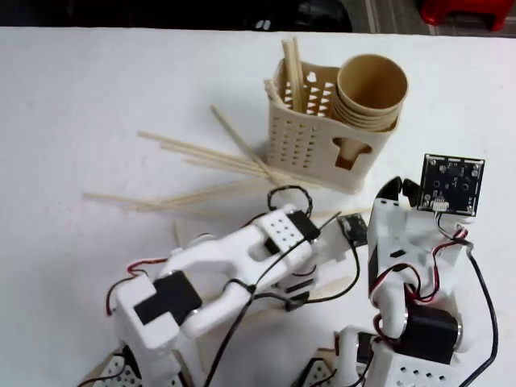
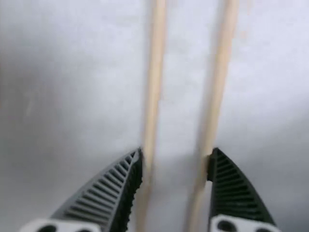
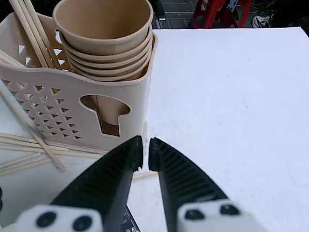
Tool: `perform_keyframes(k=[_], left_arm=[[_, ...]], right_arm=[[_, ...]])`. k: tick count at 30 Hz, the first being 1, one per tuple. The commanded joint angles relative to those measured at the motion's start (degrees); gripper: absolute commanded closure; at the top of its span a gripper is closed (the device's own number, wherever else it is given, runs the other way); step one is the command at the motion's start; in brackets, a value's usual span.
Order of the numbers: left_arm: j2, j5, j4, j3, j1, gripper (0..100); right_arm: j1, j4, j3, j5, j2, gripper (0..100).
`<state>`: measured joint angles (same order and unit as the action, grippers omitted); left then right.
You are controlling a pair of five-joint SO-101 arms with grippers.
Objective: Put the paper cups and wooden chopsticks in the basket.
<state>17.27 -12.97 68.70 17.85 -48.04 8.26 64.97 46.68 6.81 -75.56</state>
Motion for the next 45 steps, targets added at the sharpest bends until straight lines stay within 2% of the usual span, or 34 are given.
perform_keyframes(k=[1,7,13,17,22,27,33,39,42,45], left_arm=[[1.5,1.1,-0.4,-4.3,-0.9,82],[1.6,1.1,-0.1,-4.7,1.9,83],[2.0,-0.3,-1.6,-4.7,4.2,98],[2.0,-4.3,-1.3,-4.1,4.2,98],[0.0,-4.7,1.8,-5.0,5.1,98],[-9.6,-6.8,4.2,-3.0,5.4,98],[-21.2,-7.2,8.3,-2.2,13.1,98],[-33.7,-9.4,8.1,-2.5,18.0,98],[-39.7,-9.2,8.4,-6.2,19.7,98],[-43.5,-4.9,8.4,-12.8,23.3,98]], right_arm=[[0.4,-1.2,-0.1,-0.1,-0.8,96.1],[0.4,-1.2,-0.1,0.0,-0.8,96.1],[0.4,-1.2,-0.1,0.0,-0.8,96.1],[0.4,-1.2,-0.1,0.0,-0.8,96.1],[0.5,-1.2,-0.1,0.0,-0.8,96.1],[0.5,-1.2,-0.1,0.0,-0.8,96.1],[0.5,-1.2,-0.1,0.0,-0.8,96.1],[0.5,-1.2,-0.1,0.0,-0.8,96.1],[0.5,-1.2,-0.1,0.0,-0.8,96.1],[0.6,-1.2,-0.1,0.0,-0.8,96.1]])
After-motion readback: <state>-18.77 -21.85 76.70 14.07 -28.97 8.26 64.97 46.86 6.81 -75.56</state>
